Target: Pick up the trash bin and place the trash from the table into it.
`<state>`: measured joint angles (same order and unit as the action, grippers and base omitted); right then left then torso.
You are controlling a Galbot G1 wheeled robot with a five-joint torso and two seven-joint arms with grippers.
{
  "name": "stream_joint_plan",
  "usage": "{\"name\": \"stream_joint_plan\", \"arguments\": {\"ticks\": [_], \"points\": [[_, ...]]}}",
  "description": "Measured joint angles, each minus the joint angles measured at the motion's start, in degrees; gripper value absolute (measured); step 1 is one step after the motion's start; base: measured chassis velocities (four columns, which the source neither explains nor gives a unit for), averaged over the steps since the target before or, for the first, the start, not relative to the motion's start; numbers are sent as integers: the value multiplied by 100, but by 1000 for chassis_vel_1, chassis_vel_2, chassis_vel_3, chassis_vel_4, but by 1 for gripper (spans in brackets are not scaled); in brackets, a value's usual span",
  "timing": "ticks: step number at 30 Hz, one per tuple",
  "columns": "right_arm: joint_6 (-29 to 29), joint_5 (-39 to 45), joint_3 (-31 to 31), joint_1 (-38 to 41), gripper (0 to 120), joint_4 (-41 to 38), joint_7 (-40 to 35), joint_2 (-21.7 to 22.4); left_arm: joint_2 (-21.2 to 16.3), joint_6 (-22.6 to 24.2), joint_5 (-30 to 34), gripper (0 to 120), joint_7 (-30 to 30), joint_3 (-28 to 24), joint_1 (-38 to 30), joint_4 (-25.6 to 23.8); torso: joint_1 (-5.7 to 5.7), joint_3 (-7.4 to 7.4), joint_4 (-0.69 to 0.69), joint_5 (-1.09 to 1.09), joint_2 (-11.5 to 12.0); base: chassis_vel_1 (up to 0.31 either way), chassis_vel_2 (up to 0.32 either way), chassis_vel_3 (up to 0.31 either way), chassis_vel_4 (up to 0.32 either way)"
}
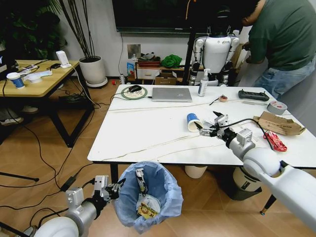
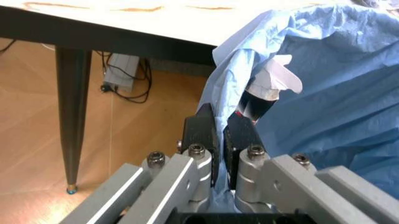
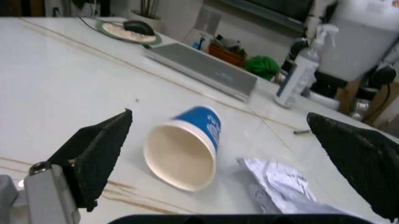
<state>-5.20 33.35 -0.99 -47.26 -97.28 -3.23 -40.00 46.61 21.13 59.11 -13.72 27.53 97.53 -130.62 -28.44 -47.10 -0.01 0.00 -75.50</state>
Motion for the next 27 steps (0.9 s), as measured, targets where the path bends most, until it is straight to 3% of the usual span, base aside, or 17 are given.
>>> {"name": "stream_joint_plan", "arguments": {"ticks": [11,27], "points": [[14,-204,171,505,100,1301,362,-663,102,-2,6,0,-17,182,249,-137,0,1,0,0,0,0,0,0,0],[52,-276,465,1043,100,1842,477,-1013,171,-3,-43,0,-23,174,307,-146,0,1,1,0,0,0,0,0,0]]}}
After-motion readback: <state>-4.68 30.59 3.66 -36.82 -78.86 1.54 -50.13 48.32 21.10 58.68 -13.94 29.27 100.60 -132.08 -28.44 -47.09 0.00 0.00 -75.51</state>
